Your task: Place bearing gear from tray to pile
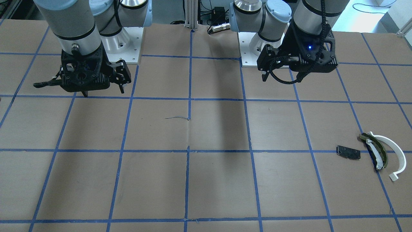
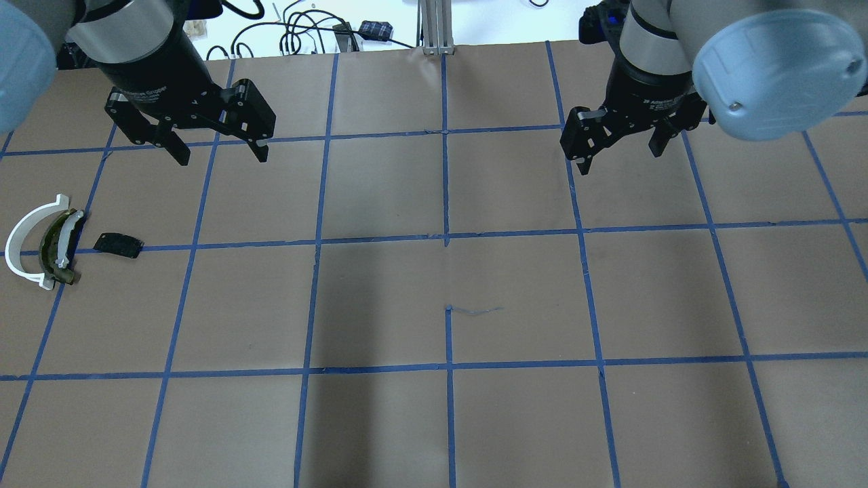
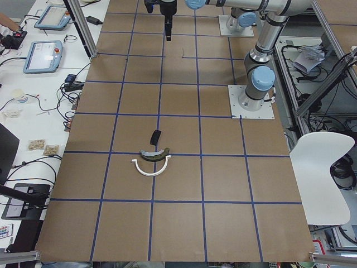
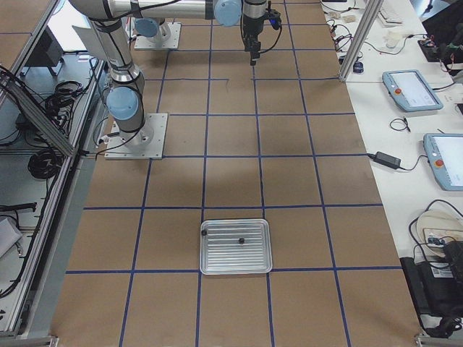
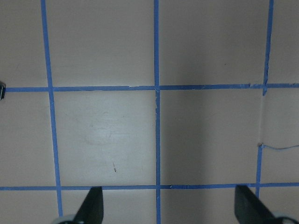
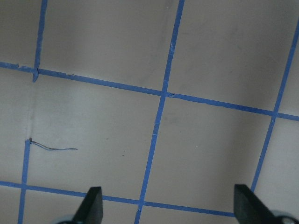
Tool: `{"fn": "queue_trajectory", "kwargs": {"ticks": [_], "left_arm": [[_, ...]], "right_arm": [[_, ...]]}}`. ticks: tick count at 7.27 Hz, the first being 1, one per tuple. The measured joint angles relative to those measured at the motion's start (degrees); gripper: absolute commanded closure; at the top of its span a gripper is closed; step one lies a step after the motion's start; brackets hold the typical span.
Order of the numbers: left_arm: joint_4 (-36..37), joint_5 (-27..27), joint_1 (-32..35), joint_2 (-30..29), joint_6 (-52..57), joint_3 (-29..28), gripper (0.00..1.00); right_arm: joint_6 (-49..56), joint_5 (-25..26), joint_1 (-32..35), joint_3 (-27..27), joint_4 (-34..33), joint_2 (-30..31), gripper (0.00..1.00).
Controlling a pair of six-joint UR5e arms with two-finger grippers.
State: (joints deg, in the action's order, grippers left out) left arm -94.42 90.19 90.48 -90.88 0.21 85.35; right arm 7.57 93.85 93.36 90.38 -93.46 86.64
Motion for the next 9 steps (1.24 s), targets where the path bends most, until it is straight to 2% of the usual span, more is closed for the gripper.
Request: {"fn": "queue_trajectory", "kwargs": {"ticks": [2, 3, 5, 7, 9], "left_arm": [[0.04, 0.07, 0.34, 0.1, 0.0, 0.0, 0.0], [0.03, 0.1, 0.37, 0.16, -0.02, -0.04, 0.0], [0.03, 0.12, 0.38, 0.29, -0.02, -0.09, 0.0], [0.01, 0.13, 0.16, 0.75, -0.03, -0.31, 0.0], [0.0, 0.35, -0.16, 0.98, -0.22, -0.27, 0.0]], "right_arm": [[5.84, 0.73, -3.26, 0.26, -0.95, -0.26, 0.03], [14.3, 1.61, -6.45, 0.2, -1.63, -0.09, 0.04], [27.62, 2.69, -18.76, 0.63, -1.89, 0.16, 0.03], [38.86, 1.26, -33.17, 2.81, -1.93, -0.02, 0.03], [49.79, 1.12, -43.98, 7.64, -8.55, -1.65, 0.04]]}}
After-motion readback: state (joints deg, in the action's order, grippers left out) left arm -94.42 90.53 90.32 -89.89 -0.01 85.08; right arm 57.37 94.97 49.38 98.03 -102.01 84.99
